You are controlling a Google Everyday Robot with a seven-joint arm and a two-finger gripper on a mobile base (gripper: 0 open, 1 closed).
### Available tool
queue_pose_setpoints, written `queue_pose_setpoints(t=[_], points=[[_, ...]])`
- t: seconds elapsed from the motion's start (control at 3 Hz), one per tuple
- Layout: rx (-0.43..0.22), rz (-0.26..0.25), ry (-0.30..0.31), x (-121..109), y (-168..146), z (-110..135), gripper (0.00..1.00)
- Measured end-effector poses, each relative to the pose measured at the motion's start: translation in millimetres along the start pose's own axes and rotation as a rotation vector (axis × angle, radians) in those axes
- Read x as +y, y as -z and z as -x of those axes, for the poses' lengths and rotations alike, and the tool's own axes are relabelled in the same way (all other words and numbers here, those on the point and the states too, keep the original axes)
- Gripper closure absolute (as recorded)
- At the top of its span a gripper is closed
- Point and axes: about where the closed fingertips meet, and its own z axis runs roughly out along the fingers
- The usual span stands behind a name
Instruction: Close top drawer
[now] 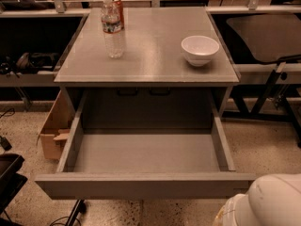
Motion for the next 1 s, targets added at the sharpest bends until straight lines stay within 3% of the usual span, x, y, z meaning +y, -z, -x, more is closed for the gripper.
queue_pose_setpoints(t=[0.33, 1.0], points=[[-0.056, -0.035, 0.031, -8, -41, 20, 1.00], [-0.151, -0.171, 0.059, -69, -83, 59, 1.00]])
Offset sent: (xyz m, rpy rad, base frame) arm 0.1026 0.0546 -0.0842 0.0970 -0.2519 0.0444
